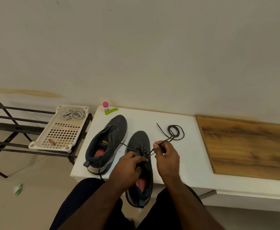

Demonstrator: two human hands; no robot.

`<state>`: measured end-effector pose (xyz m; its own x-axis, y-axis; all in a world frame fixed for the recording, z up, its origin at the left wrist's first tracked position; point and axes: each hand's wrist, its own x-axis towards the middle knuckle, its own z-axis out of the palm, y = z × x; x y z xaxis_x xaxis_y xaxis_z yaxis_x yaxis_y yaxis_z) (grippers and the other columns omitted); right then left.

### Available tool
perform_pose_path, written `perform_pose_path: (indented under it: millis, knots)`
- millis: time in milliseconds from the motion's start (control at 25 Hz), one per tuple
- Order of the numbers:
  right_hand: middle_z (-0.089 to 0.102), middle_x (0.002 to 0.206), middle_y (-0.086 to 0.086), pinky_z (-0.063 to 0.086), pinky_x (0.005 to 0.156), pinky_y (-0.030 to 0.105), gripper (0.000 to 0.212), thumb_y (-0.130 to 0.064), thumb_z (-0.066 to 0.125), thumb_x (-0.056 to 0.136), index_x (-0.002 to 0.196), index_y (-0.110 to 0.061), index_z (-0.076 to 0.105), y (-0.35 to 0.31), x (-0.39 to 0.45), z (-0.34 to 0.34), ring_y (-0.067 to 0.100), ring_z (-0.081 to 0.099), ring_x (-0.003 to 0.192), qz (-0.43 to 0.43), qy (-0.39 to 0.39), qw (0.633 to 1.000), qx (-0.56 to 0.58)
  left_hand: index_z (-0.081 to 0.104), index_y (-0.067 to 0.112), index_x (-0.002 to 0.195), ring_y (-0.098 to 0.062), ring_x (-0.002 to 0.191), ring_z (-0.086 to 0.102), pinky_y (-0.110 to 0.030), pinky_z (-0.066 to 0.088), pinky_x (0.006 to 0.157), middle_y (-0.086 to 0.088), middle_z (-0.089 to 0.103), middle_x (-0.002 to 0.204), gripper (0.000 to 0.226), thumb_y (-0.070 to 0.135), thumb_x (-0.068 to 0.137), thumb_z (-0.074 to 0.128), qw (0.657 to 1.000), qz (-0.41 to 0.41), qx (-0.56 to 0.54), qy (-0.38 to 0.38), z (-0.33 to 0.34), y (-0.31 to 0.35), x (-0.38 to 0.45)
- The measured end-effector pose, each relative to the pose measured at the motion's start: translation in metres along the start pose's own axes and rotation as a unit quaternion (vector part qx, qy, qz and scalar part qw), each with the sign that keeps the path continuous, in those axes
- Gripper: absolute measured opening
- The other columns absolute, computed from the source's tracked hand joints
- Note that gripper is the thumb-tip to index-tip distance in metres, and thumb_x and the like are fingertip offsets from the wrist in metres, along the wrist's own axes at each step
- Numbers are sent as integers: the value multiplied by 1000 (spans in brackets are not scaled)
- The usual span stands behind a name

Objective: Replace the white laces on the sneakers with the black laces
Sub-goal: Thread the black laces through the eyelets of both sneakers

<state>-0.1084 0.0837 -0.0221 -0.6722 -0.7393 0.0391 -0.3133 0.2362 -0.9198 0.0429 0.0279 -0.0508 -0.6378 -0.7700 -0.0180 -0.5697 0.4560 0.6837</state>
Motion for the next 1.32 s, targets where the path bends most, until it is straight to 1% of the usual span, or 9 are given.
perform_pose_path:
  millis: [80,160,360,600,840,1000,1080,1200,1320]
  knots:
    - [68,91,-16,49,72,12,7,-24,66,94,100,-28,65,3,-3,1,-2,64,84,25,-68,997,-32,64,39,123,-9,107,50,-25,46,94,13,51,114,43,18,86,54,1000,6,0,-1,0,-1,0]
    - [68,90,-14,48,73,19,4,-22,66,95,98,-23,67,8,-3,6,0,63,82,35,-95,992,-76,63,39,123,-9,108,50,-24,45,95,13,51,114,43,19,86,53,1000,5,2,-3,1,-1,-1]
    - [70,86,-9,53,74,26,5,-26,65,96,91,-26,65,-7,8,-2,9,67,81,17,41,999,19,64,38,124,-9,112,48,-27,45,99,13,51,119,41,19,88,53,1000,-11,3,-8,-1,0,1]
    - [71,86,-9,55,77,27,5,-22,65,94,89,-22,65,-1,1,10,7,67,81,49,-77,995,-29,65,37,123,-10,111,50,-24,44,98,10,52,119,41,18,88,54,1000,-2,10,-1,-3,2,-1]
    - [76,82,-7,56,87,34,1,-22,64,96,96,-23,64,-8,5,0,6,71,84,56,-32,997,51,64,36,122,-9,112,48,-25,44,99,11,51,120,39,18,90,54,1000,-28,7,-11,-5,4,-1]
    - [70,72,5,59,85,39,15,-21,64,97,111,-15,67,-27,19,-9,17,66,73,140,-13,952,271,67,35,119,-5,110,48,-21,42,98,13,52,116,35,18,90,56,999,-31,-19,-9,-6,5,-3]
    - [68,71,3,58,81,36,11,-17,62,98,104,-17,71,-37,26,-13,15,62,71,91,-44,967,236,69,33,115,-1,105,53,-22,45,97,16,57,111,27,21,93,59,993,-64,-93,33,-11,11,-2]
    - [73,89,-8,55,85,28,18,-12,64,95,98,-25,74,-37,19,-13,9,67,84,-8,-165,985,56,72,29,104,-6,93,63,-29,53,85,10,71,99,16,30,98,57,935,-169,-296,97,-29,27,6]
    - [71,96,-15,46,82,16,18,-18,63,95,105,-26,76,-29,8,-18,3,63,90,-106,-276,941,-163,70,22,104,-16,85,63,-29,46,67,-5,76,99,22,33,101,51,832,-230,-500,67,-44,41,11]
